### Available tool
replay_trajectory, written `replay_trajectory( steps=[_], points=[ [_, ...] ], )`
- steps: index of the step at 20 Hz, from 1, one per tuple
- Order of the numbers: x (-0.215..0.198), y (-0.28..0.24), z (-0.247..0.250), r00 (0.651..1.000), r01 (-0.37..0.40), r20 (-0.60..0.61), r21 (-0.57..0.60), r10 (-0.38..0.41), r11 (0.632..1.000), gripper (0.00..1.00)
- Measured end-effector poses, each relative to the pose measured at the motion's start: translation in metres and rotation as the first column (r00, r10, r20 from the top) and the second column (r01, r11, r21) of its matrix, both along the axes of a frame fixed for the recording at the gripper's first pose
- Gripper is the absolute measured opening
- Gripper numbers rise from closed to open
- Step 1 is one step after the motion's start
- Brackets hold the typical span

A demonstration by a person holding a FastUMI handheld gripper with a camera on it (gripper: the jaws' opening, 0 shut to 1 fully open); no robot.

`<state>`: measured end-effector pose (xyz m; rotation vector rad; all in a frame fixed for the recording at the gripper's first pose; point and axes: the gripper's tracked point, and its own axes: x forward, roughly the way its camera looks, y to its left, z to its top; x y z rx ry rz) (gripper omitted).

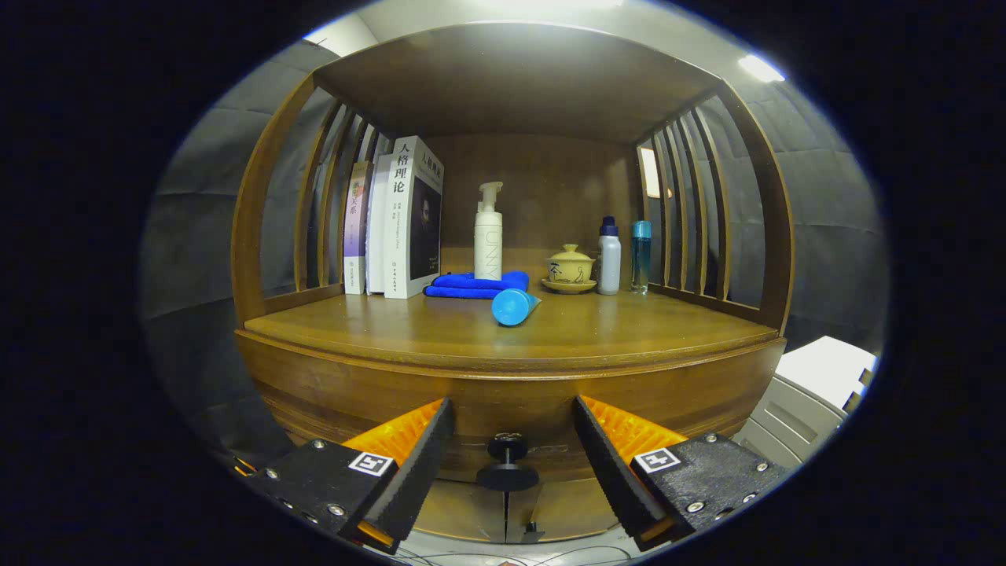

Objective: Pull open the drawer, take out the items inside it, and place them on the countertop above the cabinet.

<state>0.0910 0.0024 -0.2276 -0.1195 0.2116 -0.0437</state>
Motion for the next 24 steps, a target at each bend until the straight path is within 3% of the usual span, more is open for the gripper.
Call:
replay_trajectory(
  steps=[4,10,18,21,24],
  points=[
    [-0.002,0.001,-0.001,1.000,-0.009,-0.011,0.006,0.009,1.000,0.96],
    [-0.036,0.013,0.040,0.989,-0.141,0.037,-0.001,0.141,0.990,0.96],
    [-0.079,-0.003,0.146,0.979,-0.152,0.126,-0.079,0.161,0.985,0.96],
    [-0.084,-0.012,0.182,0.977,-0.116,0.162,-0.152,0.140,0.982,0.96],
    [-0.084,-0.010,0.226,0.965,-0.097,0.230,-0.137,0.127,0.986,0.96]
  ],
)
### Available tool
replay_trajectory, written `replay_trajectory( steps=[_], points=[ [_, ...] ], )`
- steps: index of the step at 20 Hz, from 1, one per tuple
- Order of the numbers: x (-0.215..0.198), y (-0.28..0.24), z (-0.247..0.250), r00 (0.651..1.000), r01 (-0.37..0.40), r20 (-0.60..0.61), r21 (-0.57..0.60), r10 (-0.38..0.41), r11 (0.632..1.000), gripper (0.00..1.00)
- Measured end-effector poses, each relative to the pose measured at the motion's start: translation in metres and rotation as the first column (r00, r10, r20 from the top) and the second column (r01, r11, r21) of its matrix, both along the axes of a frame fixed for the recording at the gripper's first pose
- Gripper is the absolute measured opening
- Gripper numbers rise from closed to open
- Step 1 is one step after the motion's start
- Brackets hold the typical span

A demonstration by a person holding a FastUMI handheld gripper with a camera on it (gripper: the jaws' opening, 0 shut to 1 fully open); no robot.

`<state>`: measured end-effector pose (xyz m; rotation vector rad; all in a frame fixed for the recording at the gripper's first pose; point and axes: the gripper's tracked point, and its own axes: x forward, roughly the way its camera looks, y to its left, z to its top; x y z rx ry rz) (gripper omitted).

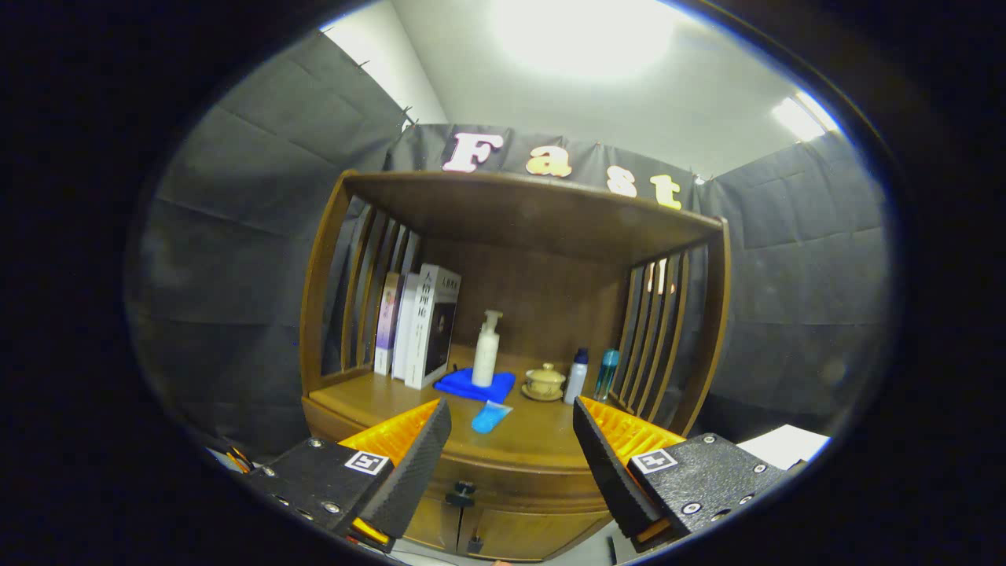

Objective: Pull open the drawer, take out the items inside it, and place them on the countertop above the cabinet.

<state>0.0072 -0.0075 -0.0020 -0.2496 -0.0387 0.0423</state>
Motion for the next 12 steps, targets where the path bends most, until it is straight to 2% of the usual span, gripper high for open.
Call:
replay_trajectory(
  steps=[2,6,8,12],
  points=[
    [0.000,-0.004,0.027,0.999,0.010,0.053,-0.005,-0.010,1.000,0.96],
    [0.003,-0.028,0.054,0.991,0.087,0.104,-0.009,-0.085,0.996,0.95],
    [0.005,-0.043,0.054,0.987,0.124,0.092,0.057,-0.129,0.991,0.95],
    [0.014,-0.059,0.049,0.989,0.118,0.066,0.216,-0.135,0.969,0.95]
  ],
)
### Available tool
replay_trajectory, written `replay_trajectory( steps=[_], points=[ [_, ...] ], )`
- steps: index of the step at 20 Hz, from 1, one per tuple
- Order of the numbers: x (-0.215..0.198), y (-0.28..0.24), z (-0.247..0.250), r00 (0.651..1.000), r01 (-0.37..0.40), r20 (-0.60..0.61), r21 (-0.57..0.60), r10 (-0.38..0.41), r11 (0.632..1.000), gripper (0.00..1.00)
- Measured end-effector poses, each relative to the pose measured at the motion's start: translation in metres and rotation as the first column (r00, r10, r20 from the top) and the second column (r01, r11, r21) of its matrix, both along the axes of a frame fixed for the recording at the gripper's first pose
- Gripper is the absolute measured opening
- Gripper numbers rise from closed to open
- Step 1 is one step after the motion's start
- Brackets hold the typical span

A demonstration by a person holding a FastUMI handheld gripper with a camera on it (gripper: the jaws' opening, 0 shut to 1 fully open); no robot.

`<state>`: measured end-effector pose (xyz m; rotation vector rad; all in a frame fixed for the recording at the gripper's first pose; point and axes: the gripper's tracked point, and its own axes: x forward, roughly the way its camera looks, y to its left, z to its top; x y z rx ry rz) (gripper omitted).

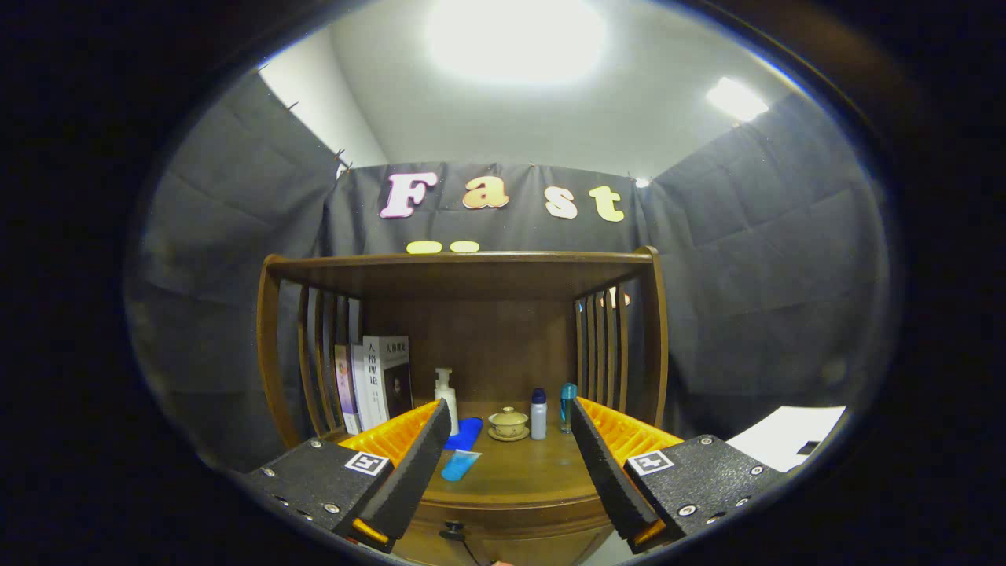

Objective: Pull open the drawer, take out the items inside it, and place them on the countertop above the cabinet.

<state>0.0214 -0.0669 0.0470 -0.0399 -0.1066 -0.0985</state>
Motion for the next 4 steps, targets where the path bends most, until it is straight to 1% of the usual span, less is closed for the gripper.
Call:
replay_trajectory(
  steps=[2,4],
  points=[
    [0.006,-0.005,-0.017,0.999,0.011,-0.035,0.001,-0.011,1.000,0.95],
    [0.011,0.004,-0.032,0.997,-0.007,-0.073,0.003,0.007,1.000,0.95]
  ],
)
